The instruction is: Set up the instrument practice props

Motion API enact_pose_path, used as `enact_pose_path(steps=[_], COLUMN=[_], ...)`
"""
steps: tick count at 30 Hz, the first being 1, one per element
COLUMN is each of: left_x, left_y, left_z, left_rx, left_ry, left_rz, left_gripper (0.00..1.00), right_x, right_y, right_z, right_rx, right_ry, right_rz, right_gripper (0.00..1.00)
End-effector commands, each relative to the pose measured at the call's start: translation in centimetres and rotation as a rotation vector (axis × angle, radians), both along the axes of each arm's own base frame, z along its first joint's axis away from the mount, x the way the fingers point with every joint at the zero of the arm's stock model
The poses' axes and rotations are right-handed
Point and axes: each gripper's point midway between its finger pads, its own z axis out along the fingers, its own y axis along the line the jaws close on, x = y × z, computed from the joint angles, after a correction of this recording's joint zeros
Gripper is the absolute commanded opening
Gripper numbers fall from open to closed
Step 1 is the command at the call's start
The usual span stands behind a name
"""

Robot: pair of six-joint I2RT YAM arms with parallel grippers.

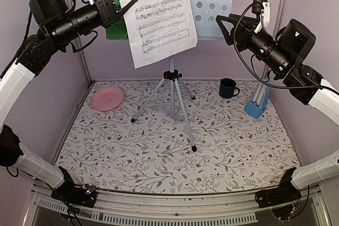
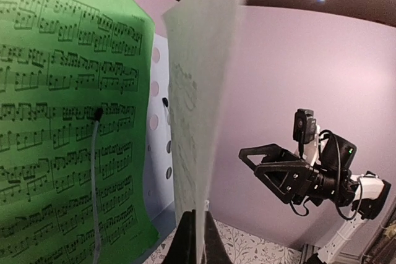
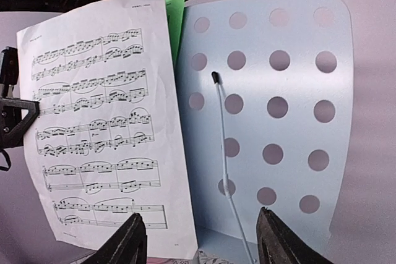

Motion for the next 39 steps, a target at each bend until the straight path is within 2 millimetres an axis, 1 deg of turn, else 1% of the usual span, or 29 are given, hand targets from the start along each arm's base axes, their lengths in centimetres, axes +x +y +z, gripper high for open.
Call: enact_pose_path(steps=[1, 4, 7, 12, 19, 21, 23, 26, 28, 30, 35, 39], left_x=[0.7, 1.1, 1.3, 2.1, 2.6, 2.8, 2.9, 3.0, 3.3, 3.4, 4.1, 4.6], left_y=[1.9, 2.2, 1.9, 0.7, 0.4, 0.3, 0.4, 0.6, 0.6, 0.6, 0.3, 0.2], left_z=[3.4, 4.6, 5.4, 5.2, 5.3, 5.3, 5.5, 5.7, 5.7, 5.8, 5.7, 5.7], left_rx=[-0.057, -0.066, -0.060, -0.032, -0.025, -0.025, -0.026, -0.024, -0.021, -0.020, -0.007, -0.002], left_ry=[-0.016, -0.028, -0.036, -0.043, -0.067, -0.073, -0.079, -0.092, -0.096, -0.100, -0.096, -0.099], left_rz=[0.087, 0.108, 0.106, 0.091, 0.096, 0.099, 0.109, 0.126, 0.138, 0.142, 0.157, 0.170], left_gripper=[0.00, 0.00, 0.00, 0.00, 0.00, 0.00, 0.00, 0.00, 0.00, 0.00, 0.00, 0.00], right_x=[2.2, 3.3, 4.7, 7.0, 8.4, 8.8, 8.9, 8.9, 8.9, 8.8, 8.5, 7.8], right_y=[-0.9, 0.0, 1.3, 2.8, 3.9, 4.2, 4.2, 4.1, 4.0, 4.0, 4.1, 3.9], right_z=[2.2, 3.2, 3.6, 3.8, 4.2, 4.1, 4.2, 4.5, 4.6, 4.7, 4.7, 4.7], right_rx=[-0.020, -0.044, -0.068, -0.097, -0.119, -0.126, -0.123, -0.115, -0.113, -0.112, -0.099, -0.081], right_ry=[-0.046, -0.063, -0.059, -0.056, -0.072, -0.075, -0.079, -0.089, -0.095, -0.104, -0.127, -0.159], right_rz=[-0.149, -0.164, -0.177, -0.215, -0.238, -0.246, -0.249, -0.254, -0.260, -0.260, -0.250, -0.231], right_gripper=[0.61, 0.61, 0.61, 0.60, 0.54, 0.47, 0.38, 0.22, 0.10, 0.01, 0.00, 0.00])
